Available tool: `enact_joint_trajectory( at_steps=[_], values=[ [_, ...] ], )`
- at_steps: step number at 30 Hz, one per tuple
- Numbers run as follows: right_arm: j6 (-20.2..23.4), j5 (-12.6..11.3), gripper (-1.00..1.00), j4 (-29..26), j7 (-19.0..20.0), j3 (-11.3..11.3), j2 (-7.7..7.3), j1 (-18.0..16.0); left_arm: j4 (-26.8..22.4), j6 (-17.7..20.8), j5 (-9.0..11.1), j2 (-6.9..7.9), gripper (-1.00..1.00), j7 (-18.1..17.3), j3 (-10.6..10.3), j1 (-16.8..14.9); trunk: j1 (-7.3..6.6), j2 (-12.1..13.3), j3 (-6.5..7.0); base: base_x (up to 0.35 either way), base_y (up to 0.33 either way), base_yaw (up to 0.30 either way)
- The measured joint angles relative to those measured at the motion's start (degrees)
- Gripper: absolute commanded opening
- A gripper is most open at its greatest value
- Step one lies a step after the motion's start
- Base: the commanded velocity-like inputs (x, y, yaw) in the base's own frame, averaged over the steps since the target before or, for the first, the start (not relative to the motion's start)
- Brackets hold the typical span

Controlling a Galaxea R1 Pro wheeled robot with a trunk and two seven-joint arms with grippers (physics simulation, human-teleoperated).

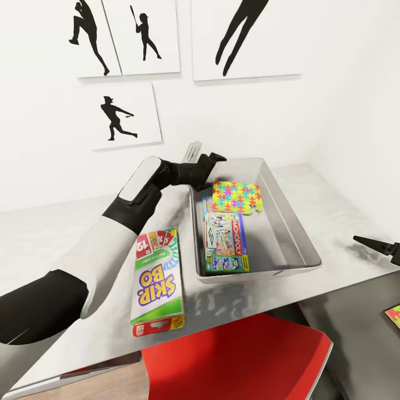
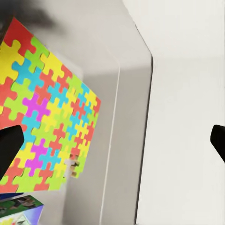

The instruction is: Put all the toys in the child's room - the three board games (two on the bed and one on the table), the two jigsaw puzzles on the table, and the tennis ball on the table - inside the toy box on the table in the child's room.

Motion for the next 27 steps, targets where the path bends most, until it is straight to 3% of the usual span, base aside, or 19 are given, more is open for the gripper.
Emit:
enact_joint_trajectory(
  at_steps=[9,18,27],
  values=[
    [0.0,0.02,1.0,0.01,0.0,-0.04,-0.07,0.0,-10.4,0.26,0.07,1.04,1.0,5.81,3.76,3.08,0.0,0.0,0.0,0.0,0.0,0.0],
    [0.0,-0.01,1.0,0.0,0.0,-0.05,-0.07,0.0,-18.35,0.41,-0.08,2.27,1.0,7.07,4.81,5.38,0.0,0.0,0.0,0.0,0.0,0.0],
    [0.0,0.0,1.0,0.0,0.0,0.01,-0.02,0.0,-22.43,0.46,-0.48,3.16,1.0,7.22,5.06,7.39,0.0,0.0,0.0,-0.001,0.0,0.0]
  ],
)
